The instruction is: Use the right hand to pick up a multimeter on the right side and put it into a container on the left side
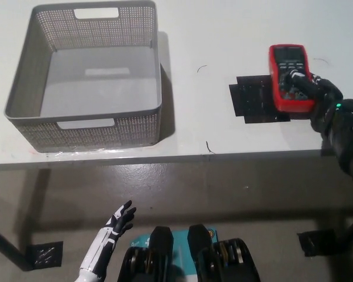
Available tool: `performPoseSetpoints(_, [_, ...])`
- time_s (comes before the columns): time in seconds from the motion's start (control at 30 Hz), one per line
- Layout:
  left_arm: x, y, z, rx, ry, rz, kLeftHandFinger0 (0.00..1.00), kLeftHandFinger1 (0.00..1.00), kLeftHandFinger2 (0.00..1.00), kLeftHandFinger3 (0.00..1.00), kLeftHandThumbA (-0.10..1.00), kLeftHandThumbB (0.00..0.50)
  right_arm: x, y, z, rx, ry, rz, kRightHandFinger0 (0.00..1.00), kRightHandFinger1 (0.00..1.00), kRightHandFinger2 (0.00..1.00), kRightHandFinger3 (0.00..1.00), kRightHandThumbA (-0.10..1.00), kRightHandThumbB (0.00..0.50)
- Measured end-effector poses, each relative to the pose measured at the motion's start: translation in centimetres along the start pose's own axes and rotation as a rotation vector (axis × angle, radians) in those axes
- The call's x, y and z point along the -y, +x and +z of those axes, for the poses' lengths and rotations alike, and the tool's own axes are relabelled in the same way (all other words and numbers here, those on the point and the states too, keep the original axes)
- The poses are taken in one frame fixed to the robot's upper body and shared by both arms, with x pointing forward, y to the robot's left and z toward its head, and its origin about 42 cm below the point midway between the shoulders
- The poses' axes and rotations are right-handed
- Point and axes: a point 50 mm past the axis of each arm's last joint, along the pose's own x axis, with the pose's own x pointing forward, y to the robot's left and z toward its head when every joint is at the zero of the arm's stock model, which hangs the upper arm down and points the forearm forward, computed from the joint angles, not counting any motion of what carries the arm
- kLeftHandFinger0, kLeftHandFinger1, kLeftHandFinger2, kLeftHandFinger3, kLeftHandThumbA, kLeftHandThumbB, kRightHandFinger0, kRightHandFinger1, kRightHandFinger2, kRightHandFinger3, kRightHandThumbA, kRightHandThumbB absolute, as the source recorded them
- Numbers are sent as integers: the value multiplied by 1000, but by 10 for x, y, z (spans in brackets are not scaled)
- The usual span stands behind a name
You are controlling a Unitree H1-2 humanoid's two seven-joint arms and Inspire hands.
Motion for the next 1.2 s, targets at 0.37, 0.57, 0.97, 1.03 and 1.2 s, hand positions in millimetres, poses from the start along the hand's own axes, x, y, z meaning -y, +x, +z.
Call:
performPoseSetpoints(0.37, [0, -1, -2, -9, -1, 0, 1000, 1000, 1000, 1000, 1000, 398, -31, 0, -25, -68, 502, 102, 0, 110, 624, 787, -100, 101])
performPoseSetpoints(0.57, [-1, -1, -2, -8, 0, 2, 1000, 1000, 1000, 1000, 1000, 383, -81, -4, -51, -151, 674, 230, 0, 74, 597, 793, -100, 107])
performPoseSetpoints(0.97, [-3, 1, -1, -3, 7, 0, 1000, 1000, 1000, 1000, 1000, 421, -226, -36, -25, -201, 724, 590, 0, 50, 638, 814, -100, 100])
performPoseSetpoints(1.03, [-3, 1, -1, -3, 8, -1, 1000, 1000, 1000, 1000, 1000, 426, -237, -41, -15, -186, 716, 623, 0, 25, 628, 1000, -100, 116])
performPoseSetpoints(1.2, [-2, -1, -1, -5, 9, -3, 1000, 1000, 1000, 1000, 1000, 407, -257, -51, 4, -164, 715, 694, 0, 87, 713, 798, -100, 166])
